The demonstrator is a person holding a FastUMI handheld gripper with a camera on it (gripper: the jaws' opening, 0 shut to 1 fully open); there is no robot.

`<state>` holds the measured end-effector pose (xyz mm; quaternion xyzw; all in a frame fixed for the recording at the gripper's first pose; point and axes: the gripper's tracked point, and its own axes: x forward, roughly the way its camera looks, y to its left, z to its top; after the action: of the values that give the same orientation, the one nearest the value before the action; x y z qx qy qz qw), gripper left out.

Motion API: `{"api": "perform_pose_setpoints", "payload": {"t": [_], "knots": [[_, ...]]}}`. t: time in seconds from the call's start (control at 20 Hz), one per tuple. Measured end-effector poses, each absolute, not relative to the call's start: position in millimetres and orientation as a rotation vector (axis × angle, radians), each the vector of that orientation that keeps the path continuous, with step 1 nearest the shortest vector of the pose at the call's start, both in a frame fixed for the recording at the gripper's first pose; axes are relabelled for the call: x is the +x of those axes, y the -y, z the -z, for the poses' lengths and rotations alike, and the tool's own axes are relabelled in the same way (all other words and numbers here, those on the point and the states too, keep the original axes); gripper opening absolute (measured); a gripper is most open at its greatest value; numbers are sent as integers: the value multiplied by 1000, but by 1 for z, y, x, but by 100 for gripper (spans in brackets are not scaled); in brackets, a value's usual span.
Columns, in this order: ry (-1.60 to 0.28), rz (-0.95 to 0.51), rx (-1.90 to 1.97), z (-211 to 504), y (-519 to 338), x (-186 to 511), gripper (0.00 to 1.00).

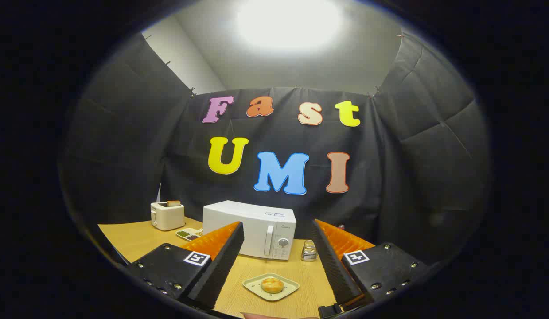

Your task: Open the microwave, put the food inside, and close the microwave door.

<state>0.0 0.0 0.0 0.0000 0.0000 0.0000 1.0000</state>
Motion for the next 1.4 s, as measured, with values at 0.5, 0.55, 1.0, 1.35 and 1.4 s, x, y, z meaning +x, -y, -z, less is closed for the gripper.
{"api": "perform_pose_setpoints", "payload": {"t": [0.5,0.55,1.0,1.35,1.4], "knots": [[-8,-41,-6,4,-13,4,95],[-11,-39,-3,4,-12,5,95],[-33,-21,12,12,-5,16,95],[-40,-15,69,18,-8,32,95],[-37,-35,87,20,-15,36,95]]}}
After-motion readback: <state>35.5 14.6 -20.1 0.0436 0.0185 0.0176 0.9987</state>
